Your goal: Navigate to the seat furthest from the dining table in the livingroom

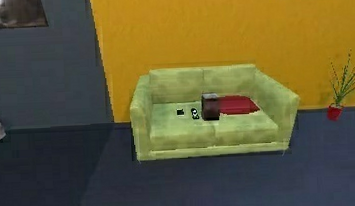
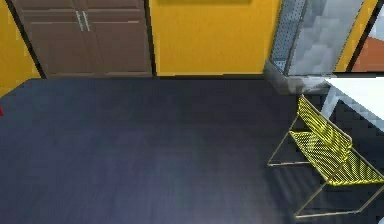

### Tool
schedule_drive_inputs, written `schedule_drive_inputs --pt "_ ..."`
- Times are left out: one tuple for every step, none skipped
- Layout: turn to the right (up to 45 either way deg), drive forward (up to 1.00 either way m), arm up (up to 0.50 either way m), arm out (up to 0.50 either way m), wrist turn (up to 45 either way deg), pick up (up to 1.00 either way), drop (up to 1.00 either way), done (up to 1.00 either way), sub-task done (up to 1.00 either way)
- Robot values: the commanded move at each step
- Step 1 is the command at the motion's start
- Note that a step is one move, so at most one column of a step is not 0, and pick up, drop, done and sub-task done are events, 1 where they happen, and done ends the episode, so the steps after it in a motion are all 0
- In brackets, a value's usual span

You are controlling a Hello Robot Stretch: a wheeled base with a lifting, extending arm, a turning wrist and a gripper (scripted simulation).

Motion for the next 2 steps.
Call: schedule_drive_inputs --pt "-6.0 0.00 0.00 0.00 0.0 0.00 0.00 0.00 0.00" --pt "0.0 0.80 0.00 0.00 0.0 0.00 0.00 0.00 0.00"
